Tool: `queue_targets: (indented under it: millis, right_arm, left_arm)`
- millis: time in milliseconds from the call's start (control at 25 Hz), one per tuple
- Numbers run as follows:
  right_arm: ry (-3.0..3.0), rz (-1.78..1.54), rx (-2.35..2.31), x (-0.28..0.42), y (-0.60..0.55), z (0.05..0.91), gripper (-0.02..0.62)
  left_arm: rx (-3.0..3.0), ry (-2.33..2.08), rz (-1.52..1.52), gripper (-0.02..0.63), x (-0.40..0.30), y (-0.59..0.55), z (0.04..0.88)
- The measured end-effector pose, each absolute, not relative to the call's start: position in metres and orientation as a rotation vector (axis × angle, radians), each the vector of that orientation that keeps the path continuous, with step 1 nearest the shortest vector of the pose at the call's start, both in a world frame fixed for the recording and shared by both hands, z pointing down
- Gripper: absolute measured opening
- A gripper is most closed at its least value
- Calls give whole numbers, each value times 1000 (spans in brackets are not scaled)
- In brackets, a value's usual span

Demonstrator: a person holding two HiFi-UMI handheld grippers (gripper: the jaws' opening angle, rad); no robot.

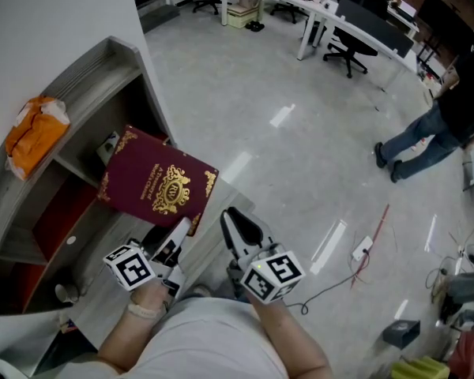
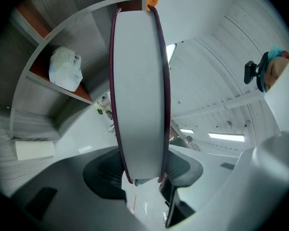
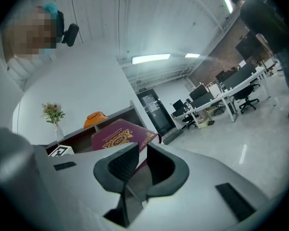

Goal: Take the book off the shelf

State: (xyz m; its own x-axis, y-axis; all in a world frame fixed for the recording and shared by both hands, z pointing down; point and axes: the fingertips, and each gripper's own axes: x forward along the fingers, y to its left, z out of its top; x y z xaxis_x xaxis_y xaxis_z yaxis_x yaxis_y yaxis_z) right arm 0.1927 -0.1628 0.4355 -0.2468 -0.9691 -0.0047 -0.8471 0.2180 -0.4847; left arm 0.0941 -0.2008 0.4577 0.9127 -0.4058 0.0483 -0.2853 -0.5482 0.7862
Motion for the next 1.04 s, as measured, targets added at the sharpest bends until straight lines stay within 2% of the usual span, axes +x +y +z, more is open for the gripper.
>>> queue_targets:
  millis: [1040]
  right_arm:
    - [2218,-595,-1713,184,-161,434,52]
  left_arm:
    - [2177,-446,-159,232,92,-192,453]
